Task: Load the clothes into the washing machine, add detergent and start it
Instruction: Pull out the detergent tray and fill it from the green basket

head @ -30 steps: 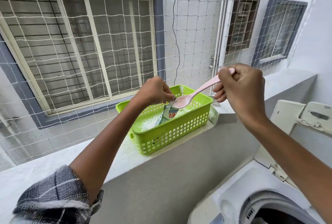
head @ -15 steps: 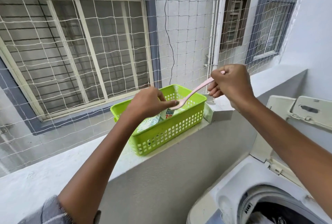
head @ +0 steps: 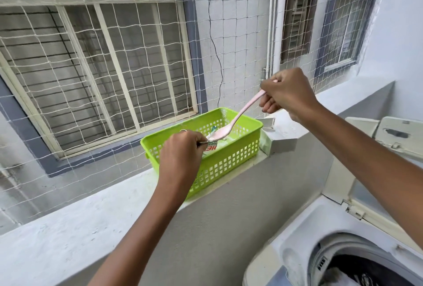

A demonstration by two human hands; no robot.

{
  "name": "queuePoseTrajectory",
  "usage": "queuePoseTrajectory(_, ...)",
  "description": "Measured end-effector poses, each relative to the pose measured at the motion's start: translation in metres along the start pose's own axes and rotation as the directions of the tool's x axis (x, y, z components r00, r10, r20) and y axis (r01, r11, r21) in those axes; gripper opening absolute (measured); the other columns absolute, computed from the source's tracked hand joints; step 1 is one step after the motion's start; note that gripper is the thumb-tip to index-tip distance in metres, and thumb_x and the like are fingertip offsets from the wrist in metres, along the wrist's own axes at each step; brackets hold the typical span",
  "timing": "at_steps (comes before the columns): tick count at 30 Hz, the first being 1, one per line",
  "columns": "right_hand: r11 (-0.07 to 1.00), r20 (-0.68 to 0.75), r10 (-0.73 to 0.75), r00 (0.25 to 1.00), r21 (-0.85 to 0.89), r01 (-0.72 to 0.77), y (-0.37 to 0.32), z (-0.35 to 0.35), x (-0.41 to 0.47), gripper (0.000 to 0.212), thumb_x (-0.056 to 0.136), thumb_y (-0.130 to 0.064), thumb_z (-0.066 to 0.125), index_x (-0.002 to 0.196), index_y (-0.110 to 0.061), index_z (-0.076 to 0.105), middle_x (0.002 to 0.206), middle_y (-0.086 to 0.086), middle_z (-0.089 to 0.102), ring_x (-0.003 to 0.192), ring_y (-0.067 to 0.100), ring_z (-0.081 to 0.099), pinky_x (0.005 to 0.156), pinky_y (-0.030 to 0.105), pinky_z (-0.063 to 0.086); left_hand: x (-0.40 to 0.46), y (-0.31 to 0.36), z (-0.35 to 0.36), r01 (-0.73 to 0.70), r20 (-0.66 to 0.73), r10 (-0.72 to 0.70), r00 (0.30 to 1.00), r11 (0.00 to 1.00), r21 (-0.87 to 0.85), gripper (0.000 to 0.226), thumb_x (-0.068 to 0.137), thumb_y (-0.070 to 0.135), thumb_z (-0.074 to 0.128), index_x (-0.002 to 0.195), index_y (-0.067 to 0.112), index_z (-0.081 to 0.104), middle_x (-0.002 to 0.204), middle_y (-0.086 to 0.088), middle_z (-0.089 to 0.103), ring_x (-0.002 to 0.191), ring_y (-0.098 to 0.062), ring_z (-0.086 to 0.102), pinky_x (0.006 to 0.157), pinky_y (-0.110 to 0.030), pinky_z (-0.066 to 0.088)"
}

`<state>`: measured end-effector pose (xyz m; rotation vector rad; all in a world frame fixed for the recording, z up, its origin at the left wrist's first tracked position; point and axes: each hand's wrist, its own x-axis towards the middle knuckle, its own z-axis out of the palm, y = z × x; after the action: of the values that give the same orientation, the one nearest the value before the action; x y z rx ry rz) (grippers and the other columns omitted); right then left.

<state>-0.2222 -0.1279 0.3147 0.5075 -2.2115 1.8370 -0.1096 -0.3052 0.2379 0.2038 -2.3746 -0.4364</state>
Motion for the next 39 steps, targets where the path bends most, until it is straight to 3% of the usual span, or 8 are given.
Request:
queuePoseTrajectory(5,0.995,0.063,-0.046,0.997,-0.087,0.051,-0.017,0.006,0.002,0.019,0.079,0.003,0.048,0.062,0.003,0.055,0.048,0.015,0.058,0.029,0.016,0.052,0.031,0.019,0.04,-0.003,0.001,0.001,-0.019,-0.032,0.019,0.999,1.0,0.012,0.005,0.078,0.014,0.073,0.081,0.018,0.076,0.084,-0.004,0.072,0.077,-0.03,0.065,0.061,-0.034,0.046)
queuePoseTrajectory(11,0.998,0.127,0.054,0.99,-0.029,-0.051,-0.019,0.019,0.009,0.023,0.084,0.002,0.048,0.062,0.002,0.053,0.045,0.014,0.058,0.03,0.015,0.053,0.033,0.018,0.043,-0.005,0.003,0.0,-0.084,-0.049,0.084,0.995,0.996,0.007,0.004,0.076,0.012,0.075,0.077,0.013,0.071,0.079,-0.006,0.067,0.069,-0.034,0.062,0.056,-0.041,0.049)
queuePoseTrajectory(17,0.996,0.126,-0.023,0.992,-0.081,0.033,-0.015,0.022,0.007,0.012,0.081,0.003,0.048,0.072,0.005,0.056,0.051,0.017,0.059,0.03,0.019,0.053,0.034,0.022,0.046,-0.006,0.004,-0.002,-0.015,-0.057,0.015,0.998,1.0,-0.01,0.014,0.073,0.023,0.079,0.077,0.015,0.068,0.076,-0.003,0.064,0.068,-0.03,0.06,0.054,-0.032,0.037)
queuePoseTrajectory(20,0.988,0.129,-0.071,0.989,-0.124,0.087,-0.018,0.017,0.008,0.013,0.08,0.003,0.048,0.071,0.007,0.056,0.05,0.018,0.06,0.031,0.021,0.055,0.034,0.023,0.046,-0.005,0.003,-0.005,0.051,0.002,-0.051,0.999,0.998,-0.02,0.019,0.073,0.032,0.079,0.075,0.018,0.066,0.073,0.001,0.068,0.069,-0.025,0.061,0.055,-0.031,0.038)
queuePoseTrajectory(23,0.98,0.124,-0.104,0.987,-0.157,0.122,-0.019,0.008,0.007,0.017,0.08,0.002,0.047,0.066,0.002,0.057,0.052,0.018,0.062,0.033,0.022,0.057,0.036,0.023,0.046,-0.003,-0.002,-0.009,0.092,0.119,-0.081,0.99,0.992,-0.085,0.01,0.076,0.025,0.078,0.078,0.023,0.068,0.076,0.008,0.072,0.072,-0.017,0.065,0.066,-0.031,0.049)
queuePoseTrajectory(26,0.976,0.108,-0.134,0.985,-0.158,0.15,-0.018,-0.002,0.004,0.016,0.08,0.001,0.047,0.07,0.004,0.06,0.054,0.017,0.064,0.036,0.023,0.06,0.038,0.023,0.048,-0.004,-0.005,-0.013,0.083,0.152,-0.066,0.986,0.99,-0.113,0.01,0.078,0.018,0.076,0.078,0.025,0.069,0.078,0.011,0.072,0.067,-0.011,0.061,0.067,-0.027,0.048)
queuePoseTrajectory(39,0.973,0.043,-0.216,0.976,-0.072,0.218,-0.013,-0.013,-0.007,0.017,0.08,-0.002,0.047,0.071,0.005,0.06,0.053,0.017,0.064,0.037,0.024,0.06,0.038,0.023,0.046,-0.012,-0.009,-0.007,-0.025,-0.037,0.02,0.999,0.988,-0.15,0.016,0.073,-0.001,0.066,0.076,0.015,0.066,0.078,-0.001,0.064,0.069,-0.025,0.063,0.064,-0.043,0.052)
